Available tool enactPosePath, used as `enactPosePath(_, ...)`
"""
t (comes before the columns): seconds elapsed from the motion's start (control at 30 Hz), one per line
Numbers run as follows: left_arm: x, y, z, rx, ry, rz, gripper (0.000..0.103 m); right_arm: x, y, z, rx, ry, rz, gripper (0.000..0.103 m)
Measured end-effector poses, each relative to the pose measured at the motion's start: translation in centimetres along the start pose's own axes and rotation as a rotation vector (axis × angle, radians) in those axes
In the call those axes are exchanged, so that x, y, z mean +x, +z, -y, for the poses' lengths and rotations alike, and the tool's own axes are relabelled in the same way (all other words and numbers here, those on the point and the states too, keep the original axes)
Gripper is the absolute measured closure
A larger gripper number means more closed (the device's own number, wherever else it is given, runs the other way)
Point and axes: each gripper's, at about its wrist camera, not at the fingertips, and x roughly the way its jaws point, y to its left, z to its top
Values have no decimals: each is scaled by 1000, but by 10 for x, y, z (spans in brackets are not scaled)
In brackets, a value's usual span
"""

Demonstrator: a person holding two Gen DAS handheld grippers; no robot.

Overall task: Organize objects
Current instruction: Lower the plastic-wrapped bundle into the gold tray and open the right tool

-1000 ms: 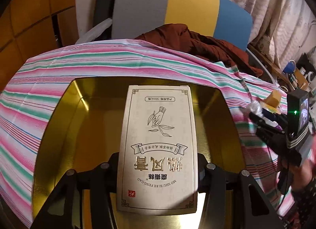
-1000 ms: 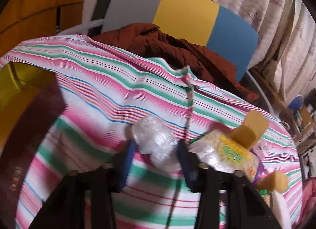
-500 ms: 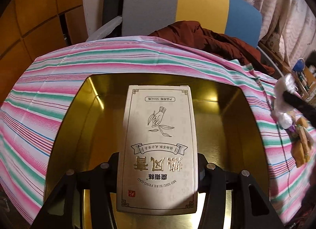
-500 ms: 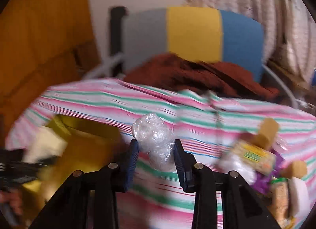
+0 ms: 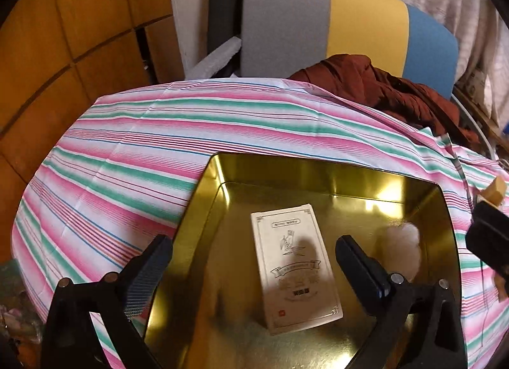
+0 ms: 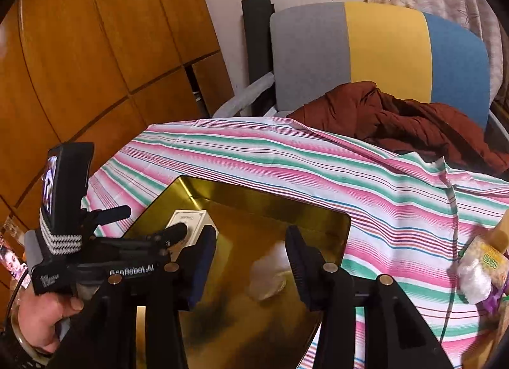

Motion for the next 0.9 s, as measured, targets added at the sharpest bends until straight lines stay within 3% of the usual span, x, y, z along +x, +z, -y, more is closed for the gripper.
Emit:
enactPosePath(0.27,-16,-13,19,-5,-48,2,0,-26,-16,13,49,-38,38,57)
enactPosePath(0.63,-31,-31,82,110,-157,-10,0,-61,-47,52,128,-123,50,57)
enactPosePath(0.9,-53,-47,135,227,-240,2,0,-89,-87,108,234,-223,27,57)
